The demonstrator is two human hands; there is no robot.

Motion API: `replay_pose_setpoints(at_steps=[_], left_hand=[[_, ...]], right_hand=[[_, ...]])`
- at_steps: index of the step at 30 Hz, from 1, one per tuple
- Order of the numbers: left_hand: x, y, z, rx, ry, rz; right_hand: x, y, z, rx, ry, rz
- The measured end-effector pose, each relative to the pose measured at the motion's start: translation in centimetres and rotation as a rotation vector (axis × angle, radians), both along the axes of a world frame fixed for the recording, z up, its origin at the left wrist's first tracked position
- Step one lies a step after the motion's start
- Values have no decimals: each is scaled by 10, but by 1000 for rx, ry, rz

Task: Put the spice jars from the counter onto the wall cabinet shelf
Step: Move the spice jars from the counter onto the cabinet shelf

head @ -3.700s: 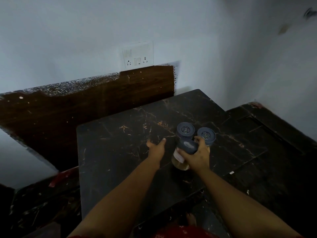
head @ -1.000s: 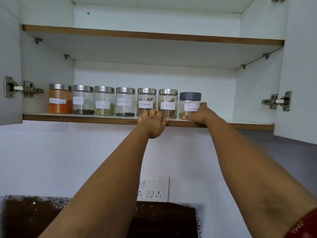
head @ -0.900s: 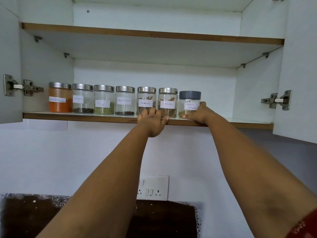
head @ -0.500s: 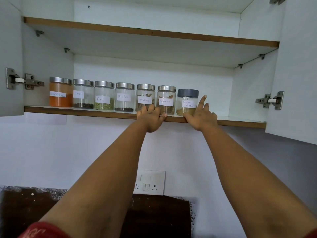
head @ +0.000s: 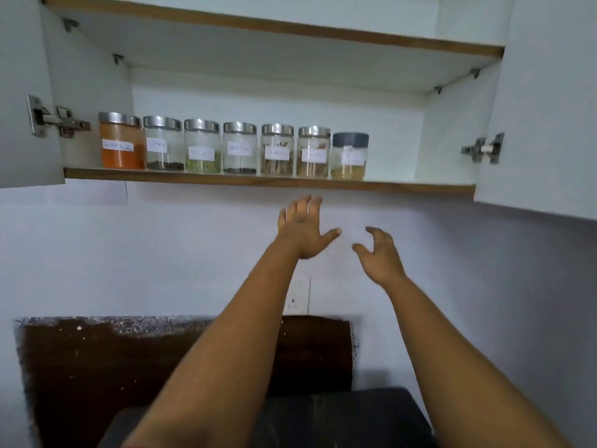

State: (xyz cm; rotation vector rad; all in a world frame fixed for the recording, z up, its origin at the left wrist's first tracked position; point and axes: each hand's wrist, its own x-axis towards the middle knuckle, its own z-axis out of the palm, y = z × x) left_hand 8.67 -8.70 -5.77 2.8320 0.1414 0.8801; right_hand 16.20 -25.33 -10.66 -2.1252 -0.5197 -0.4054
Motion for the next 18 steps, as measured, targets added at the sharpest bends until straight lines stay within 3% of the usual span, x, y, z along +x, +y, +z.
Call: replay_pose_setpoints(at_steps=[2,4,7,13,15,18], left_hand=[[-14,-16,-65,-125,73,-79],[-35,-34,-142,-250,230,-106],[-74,-52,-242,-275,409,-100],[-148,-38,-342,-316,610,-65],[-162,-34,-359,-345,657,-54],[-175,-35,-379,-385,698,-75]], right_hand=[[-32,-7,-75,114,148,-58],[-63,-15,-156,-17,301,-88],[-105,-30,-249,-269,426,-93],[-193,-64,-331,-450,418,-292],[-214,-64,-352,-564,559,-312],[-234,-59,-373,-552,729,-233]])
